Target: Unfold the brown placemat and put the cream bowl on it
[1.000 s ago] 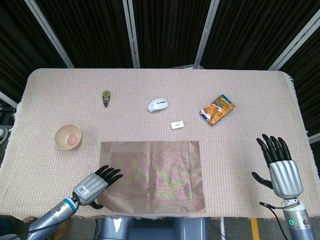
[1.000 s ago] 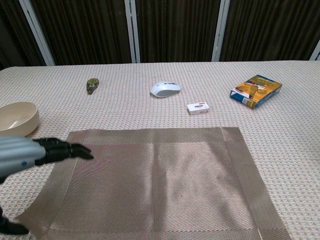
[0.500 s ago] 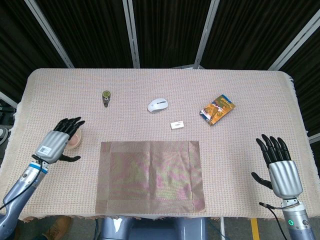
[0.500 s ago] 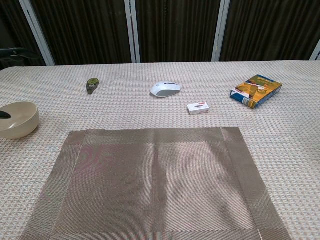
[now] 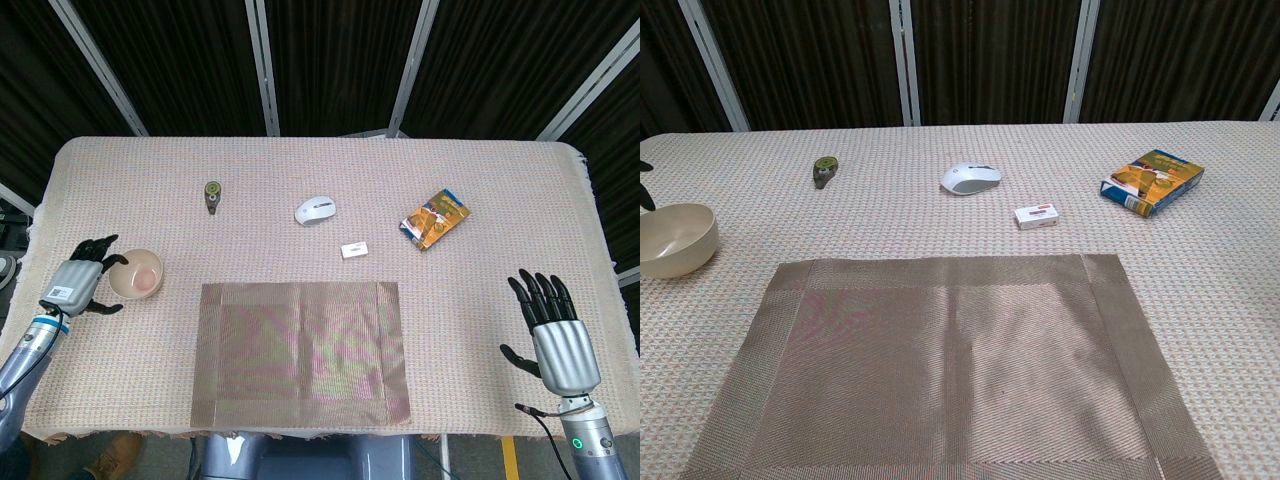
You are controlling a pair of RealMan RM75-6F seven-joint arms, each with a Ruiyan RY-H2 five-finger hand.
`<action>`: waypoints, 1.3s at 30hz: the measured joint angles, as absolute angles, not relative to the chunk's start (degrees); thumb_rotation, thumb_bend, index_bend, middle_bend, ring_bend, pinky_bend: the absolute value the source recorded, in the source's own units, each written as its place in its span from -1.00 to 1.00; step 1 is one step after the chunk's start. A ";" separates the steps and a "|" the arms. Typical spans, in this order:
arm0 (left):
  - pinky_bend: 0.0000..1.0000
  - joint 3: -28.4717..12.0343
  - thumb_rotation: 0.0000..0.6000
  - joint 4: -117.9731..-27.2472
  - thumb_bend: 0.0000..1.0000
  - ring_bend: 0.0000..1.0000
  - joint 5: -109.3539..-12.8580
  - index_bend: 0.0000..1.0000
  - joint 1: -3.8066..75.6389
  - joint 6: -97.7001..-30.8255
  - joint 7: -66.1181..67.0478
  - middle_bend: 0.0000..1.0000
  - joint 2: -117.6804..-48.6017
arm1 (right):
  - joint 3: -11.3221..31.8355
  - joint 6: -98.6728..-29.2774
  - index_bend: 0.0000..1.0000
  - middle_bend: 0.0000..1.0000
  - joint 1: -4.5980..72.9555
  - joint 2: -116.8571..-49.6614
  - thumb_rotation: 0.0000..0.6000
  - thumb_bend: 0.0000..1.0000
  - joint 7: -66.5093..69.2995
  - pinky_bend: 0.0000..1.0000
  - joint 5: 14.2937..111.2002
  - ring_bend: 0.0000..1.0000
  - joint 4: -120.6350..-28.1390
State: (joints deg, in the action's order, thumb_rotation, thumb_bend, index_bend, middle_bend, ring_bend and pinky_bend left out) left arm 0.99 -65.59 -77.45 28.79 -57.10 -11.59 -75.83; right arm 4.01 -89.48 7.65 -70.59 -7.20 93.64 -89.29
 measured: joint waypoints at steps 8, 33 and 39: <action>-1.00 1.96 1.00 -56.04 -0.85 -1.00 -81.60 -0.12 28.25 -57.06 -16.05 -1.00 -81.85 | 4.15 -89.52 -1.00 -1.00 7.58 -70.35 1.00 -1.00 -6.61 -1.00 93.31 -1.00 -89.18; -1.00 0.07 1.00 -60.43 -0.28 -1.00 -85.06 0.23 27.79 -62.89 -13.84 -1.00 -81.49 | 4.21 -89.65 -1.00 -1.00 7.53 -69.99 1.00 -1.00 -5.87 -1.00 93.28 -1.00 -89.37; -1.00 0.03 1.00 -71.02 -0.28 -1.00 -88.24 0.23 29.76 -63.48 -10.68 -1.00 -79.24 | 4.17 -89.53 -1.00 -1.00 7.63 -70.03 1.00 -1.00 -5.93 -1.00 93.41 -1.00 -89.50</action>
State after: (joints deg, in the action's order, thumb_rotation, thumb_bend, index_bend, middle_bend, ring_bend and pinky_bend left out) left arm 0.03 -71.02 -88.24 29.76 -63.48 -10.68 -79.24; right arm 4.17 -89.53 7.63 -70.03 -5.93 93.41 -89.50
